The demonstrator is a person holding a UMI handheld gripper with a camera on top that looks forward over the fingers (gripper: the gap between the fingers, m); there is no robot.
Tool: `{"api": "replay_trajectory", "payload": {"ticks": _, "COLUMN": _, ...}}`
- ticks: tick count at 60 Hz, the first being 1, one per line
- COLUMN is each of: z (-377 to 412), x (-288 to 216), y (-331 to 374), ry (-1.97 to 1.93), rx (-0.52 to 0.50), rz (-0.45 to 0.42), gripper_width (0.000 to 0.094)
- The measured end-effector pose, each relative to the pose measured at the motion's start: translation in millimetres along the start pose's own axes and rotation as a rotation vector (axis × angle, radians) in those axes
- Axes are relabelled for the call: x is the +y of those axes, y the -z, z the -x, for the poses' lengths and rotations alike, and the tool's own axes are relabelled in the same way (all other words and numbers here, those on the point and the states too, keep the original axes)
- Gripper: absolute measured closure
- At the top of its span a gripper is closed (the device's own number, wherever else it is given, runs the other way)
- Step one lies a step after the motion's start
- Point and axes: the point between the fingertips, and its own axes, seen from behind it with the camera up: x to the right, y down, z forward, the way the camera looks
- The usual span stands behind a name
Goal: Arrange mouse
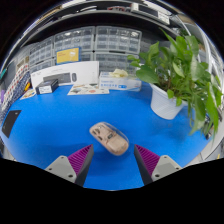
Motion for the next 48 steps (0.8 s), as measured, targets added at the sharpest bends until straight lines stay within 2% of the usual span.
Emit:
{"api": "replay_trajectory", "payload": {"ticks": 12, "z": -11, "x": -33, "y": -40, "ry": -0.018, "rx": -0.044, "rz": -0.003, "gripper_width": 0.0182}}
{"api": "replay_trajectory", "payload": {"ticks": 20, "z": -14, "x": -46, "y": -61, "ry": -0.044, "rx": -0.078, "rz": 0.015, "gripper_width": 0.0346}}
{"api": "replay_trajectory", "payload": {"ticks": 21, "z": -14, "x": -47, "y": -63, "ry": -0.047, "rx": -0.082, "rz": 0.017, "gripper_width": 0.0372}}
{"api": "replay_trajectory", "payload": {"ticks": 22, "z": -13, "x": -47, "y": -65, "ry": -0.050, "rx": -0.084, "rz": 0.021, "gripper_width": 0.0455}}
{"api": "replay_trajectory", "payload": {"ticks": 23, "z": -14, "x": -47, "y": -66, "ry": -0.053, "rx": -0.082, "rz": 0.026, "gripper_width": 0.0469}}
{"api": "replay_trajectory", "payload": {"ticks": 31, "z": -16, "x": -49, "y": -70, "ry": -0.069, "rx": -0.080, "rz": 0.054, "gripper_width": 0.0500}}
{"api": "replay_trajectory", "payload": {"ticks": 40, "z": -18, "x": -47, "y": -71, "ry": -0.060, "rx": -0.067, "rz": 0.069, "gripper_width": 0.0614}}
{"api": "replay_trajectory", "payload": {"ticks": 48, "z": -18, "x": -47, "y": -71, "ry": -0.070, "rx": -0.044, "rz": 0.101, "gripper_width": 0.0619}}
